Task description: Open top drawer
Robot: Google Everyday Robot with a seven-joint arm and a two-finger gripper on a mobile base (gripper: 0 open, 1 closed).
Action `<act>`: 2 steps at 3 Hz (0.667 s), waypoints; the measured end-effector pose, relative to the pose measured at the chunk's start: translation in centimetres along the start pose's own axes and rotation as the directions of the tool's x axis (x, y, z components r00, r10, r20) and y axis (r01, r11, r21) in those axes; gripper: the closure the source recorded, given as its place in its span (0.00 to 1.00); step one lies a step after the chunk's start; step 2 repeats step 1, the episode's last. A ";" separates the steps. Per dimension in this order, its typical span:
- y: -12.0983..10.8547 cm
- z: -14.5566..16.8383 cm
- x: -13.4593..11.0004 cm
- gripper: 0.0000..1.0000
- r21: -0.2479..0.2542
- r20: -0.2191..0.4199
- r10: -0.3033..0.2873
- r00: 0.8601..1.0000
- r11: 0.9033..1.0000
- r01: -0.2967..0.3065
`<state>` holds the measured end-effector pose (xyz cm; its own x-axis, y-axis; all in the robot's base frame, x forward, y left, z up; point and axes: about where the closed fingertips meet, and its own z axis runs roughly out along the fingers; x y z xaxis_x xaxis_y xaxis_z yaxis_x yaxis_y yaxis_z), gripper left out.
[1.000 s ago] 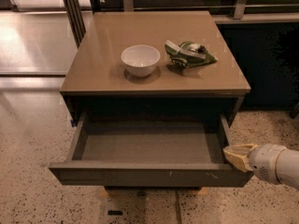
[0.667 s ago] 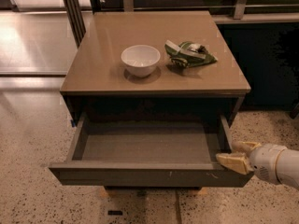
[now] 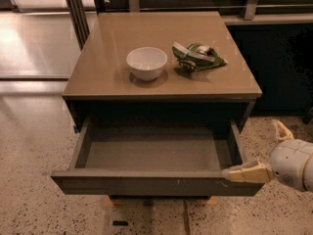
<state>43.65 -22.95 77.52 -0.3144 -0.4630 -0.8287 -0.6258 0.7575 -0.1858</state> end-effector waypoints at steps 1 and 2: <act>0.1 -0.6 -1.1 0.00 0.012 0.010 -0.039 0.999 0.999 0.039; 0.1 -0.6 -1.1 0.00 0.012 0.010 -0.039 0.999 0.999 0.039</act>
Offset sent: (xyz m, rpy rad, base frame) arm 0.0000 0.0000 0.0000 0.0000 0.0000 0.0000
